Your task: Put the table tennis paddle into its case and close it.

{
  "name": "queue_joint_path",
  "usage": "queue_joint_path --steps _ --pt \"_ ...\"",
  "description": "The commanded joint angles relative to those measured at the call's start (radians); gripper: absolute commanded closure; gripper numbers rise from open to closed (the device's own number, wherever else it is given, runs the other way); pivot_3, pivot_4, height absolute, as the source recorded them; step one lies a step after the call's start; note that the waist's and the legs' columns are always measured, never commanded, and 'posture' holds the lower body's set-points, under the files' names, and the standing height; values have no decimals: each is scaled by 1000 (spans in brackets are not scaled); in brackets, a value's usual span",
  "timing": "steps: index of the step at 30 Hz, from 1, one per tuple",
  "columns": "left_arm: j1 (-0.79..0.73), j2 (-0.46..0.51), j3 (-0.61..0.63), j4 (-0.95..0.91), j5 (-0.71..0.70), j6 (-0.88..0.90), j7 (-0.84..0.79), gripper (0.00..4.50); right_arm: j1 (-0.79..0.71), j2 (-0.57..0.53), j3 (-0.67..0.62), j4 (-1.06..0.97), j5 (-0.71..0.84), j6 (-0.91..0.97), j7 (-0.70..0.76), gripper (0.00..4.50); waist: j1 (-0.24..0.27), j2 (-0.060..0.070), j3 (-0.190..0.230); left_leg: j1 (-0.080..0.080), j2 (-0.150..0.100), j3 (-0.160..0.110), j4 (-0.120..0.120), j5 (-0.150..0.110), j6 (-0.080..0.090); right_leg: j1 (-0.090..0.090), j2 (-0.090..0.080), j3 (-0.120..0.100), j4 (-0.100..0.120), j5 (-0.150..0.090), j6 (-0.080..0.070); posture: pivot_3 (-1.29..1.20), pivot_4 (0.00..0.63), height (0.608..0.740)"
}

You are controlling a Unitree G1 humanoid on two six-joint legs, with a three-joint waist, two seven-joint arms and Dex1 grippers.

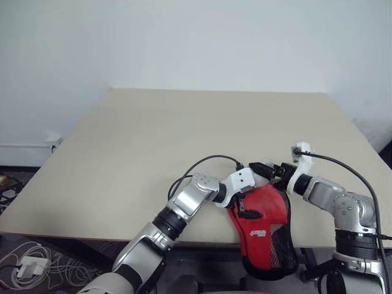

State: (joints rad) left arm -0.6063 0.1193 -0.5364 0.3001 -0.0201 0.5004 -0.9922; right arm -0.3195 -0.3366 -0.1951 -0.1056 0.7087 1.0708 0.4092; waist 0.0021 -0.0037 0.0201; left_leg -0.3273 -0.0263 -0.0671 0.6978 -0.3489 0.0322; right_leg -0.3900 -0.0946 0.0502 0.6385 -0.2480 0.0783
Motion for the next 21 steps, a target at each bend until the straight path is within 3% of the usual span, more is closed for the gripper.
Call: queue_joint_path --steps 1,4,5,7,15,21 --pt "26 26 -27 42 20 46 -9 8 -1 -10 31 -13 -16 -16 14 0 0 0 0 0 0 0 0 0 0 0 0 0 0 0 0 0 0 716" --pt "26 28 -26 41 20 53 -7 8 14 -32 64 -21 -46 -44 30 0 0 0 0 0 0 0 0 0 0 0 0 0 0 0 0 0 0 716" --pt "25 28 -25 42 21 55 -7 1 18 -39 74 -27 -53 -55 39 184 0 0 0 0 0 0 0 0 0 0 0 0 0 0 0 0 0 716" --pt "23 30 -25 45 23 52 -7 0 26 -43 75 -40 -66 -83 41 633 0 0 0 0 0 0 0 0 0 0 0 0 0 0 0 0 0 716" --pt "18 29 -29 60 25 55 -13 0 55 -108 101 -92 -106 -157 101 3186 0 0 0 0 0 0 0 0 0 0 0 0 0 0 0 0 0 716" --pt "11 20 -39 80 29 59 -19 0 0 -214 151 -64 -211 -196 118 4065 0 0 0 0 0 0 0 0 0 0 0 0 -1 0 0 0 0 716"
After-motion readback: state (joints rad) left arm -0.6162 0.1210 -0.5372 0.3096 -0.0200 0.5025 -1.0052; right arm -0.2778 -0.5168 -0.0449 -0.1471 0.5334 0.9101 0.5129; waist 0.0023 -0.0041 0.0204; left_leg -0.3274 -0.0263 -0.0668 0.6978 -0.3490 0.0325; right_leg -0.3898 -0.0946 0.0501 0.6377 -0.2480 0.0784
